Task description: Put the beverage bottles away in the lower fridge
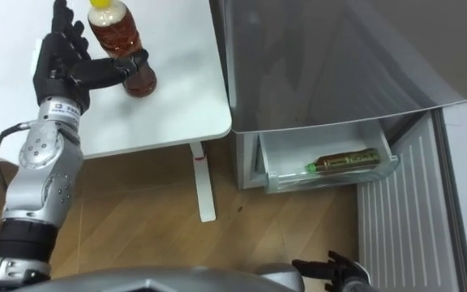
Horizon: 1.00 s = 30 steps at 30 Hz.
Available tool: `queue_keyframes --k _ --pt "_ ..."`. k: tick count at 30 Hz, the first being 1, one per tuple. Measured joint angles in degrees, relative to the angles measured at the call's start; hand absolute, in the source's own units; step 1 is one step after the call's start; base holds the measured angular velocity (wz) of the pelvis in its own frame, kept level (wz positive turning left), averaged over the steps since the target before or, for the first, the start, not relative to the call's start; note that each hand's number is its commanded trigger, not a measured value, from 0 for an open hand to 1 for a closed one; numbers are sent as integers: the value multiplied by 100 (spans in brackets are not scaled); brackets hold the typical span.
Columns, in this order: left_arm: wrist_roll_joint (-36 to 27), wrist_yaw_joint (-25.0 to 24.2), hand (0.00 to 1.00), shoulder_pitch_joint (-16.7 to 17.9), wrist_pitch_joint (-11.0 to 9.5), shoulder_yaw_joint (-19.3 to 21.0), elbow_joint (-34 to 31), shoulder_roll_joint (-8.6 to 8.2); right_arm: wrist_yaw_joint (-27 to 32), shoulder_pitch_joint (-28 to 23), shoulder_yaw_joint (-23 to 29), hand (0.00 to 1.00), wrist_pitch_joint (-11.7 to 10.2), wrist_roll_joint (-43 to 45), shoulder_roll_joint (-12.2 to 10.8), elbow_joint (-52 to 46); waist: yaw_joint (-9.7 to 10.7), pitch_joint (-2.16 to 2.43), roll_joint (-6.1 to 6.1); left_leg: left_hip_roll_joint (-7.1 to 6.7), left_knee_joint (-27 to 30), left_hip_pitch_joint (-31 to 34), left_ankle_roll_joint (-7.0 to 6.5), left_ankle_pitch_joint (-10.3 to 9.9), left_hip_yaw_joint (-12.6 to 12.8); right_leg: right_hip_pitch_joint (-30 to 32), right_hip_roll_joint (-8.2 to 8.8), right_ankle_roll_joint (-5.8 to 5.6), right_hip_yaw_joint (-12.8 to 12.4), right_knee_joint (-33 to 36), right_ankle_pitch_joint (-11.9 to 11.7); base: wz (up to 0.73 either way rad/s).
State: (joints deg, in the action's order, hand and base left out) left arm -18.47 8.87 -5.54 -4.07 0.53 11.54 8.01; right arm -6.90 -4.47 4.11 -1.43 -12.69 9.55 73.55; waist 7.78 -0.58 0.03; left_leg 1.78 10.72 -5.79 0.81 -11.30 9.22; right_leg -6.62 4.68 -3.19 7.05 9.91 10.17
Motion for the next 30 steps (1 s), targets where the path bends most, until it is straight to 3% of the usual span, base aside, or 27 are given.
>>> queue_keyframes --k 9,13,18,22,30 --pt "-224 170 0 -535 6 168 762 33 126 1 63 0 87 27 35 5 15 -1 88 2 -71 -91 0 0 19 -28 -14 1 -46 -14 -6 -2" --pt "-231 175 0 -767 48 169 1141 54 250 58 175 0 89 362 40 25 24 -22 154 0 -67 -92 0 0 20 -27 -14 1 -69 -22 -6 -2" --pt "-230 170 0 -1051 108 169 1457 149 312 64 220 0 98 519 46 28 56 7 205 -1 -73 -111 0 0 20 -32 -14 0 -92 -26 -6 -1" --pt "-554 166 0 -1067 176 169 1591 323 342 71 219 0 158 612 45 31 143 12 219 -1 -111 -191 1 1 33 -76 -19 0 -137 -20 -6 -6" --pt "-895 156 0 -1073 421 177 1623 446 380 63 219 0 296 640 45 58 150 7 211 19 -128 -177 8 -3 57 -34 -51 6 -182 -8 -9 -2"
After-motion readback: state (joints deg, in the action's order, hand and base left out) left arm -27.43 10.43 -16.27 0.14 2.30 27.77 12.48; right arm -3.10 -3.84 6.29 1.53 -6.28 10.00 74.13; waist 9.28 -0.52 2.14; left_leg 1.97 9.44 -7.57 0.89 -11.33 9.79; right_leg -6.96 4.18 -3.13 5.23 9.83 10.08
